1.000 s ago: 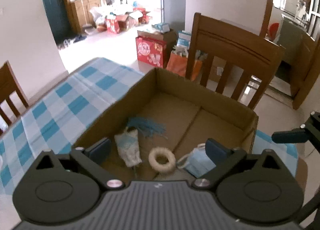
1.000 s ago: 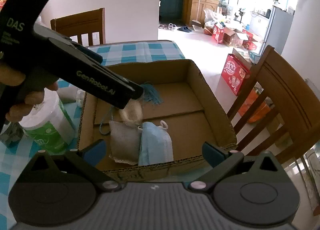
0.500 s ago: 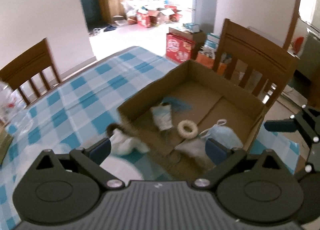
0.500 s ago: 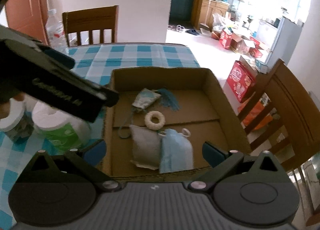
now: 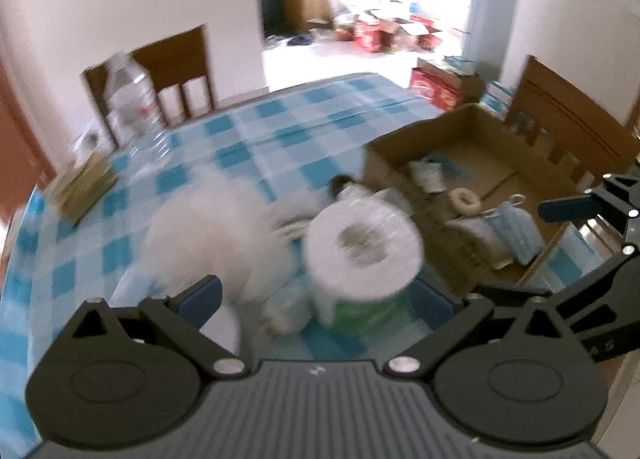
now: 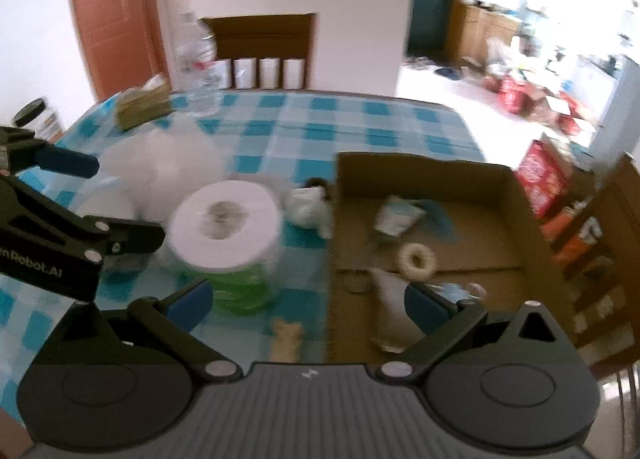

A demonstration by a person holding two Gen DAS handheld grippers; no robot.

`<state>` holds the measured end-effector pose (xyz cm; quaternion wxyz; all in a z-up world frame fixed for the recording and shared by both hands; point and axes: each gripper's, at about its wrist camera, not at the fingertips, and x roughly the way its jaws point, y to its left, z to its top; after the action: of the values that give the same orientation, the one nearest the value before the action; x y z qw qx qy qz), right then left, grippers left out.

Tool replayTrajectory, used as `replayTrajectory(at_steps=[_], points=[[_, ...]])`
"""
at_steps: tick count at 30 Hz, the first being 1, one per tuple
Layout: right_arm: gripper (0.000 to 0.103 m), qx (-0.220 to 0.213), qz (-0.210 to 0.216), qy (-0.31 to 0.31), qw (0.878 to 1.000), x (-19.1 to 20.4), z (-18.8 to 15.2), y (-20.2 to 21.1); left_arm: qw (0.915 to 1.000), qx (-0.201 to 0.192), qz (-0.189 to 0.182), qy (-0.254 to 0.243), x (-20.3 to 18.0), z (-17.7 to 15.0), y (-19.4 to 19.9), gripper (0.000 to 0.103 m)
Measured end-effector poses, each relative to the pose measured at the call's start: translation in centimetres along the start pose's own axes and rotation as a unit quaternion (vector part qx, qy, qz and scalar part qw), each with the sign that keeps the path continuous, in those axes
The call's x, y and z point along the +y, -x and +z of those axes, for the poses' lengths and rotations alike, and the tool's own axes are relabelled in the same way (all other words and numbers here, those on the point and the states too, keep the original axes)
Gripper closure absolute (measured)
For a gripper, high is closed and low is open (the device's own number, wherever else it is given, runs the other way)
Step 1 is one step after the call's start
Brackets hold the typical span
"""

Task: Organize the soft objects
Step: 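Move both tools back over the table toward the remaining items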

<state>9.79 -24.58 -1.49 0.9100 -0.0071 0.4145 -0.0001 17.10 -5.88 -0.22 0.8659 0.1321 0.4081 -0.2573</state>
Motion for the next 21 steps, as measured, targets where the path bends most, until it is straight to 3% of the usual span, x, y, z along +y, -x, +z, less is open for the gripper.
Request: replayTrajectory(at_steps=[6, 14, 21], points=[[0.000, 0.001, 0.024, 0.052, 0.998, 4.3, 1.3, -0.3, 0.9975, -0.005, 0.044, 0.056, 4.9, -2.6, 2.0, 0.003], [0.000, 0.033, 0.072, 0.039, 0.996, 8.1, 3.9, -1.8, 0.9885, 0.021, 0.102, 0.109, 11.1, -5.5, 1.1, 0.003], [0.000, 0.049, 0.083, 0.049, 0.994, 11.1, 4.9, -3.3, 0.9812, 0.028, 0.131, 0.139, 15.6, -6.7, -0.1, 0.003]])
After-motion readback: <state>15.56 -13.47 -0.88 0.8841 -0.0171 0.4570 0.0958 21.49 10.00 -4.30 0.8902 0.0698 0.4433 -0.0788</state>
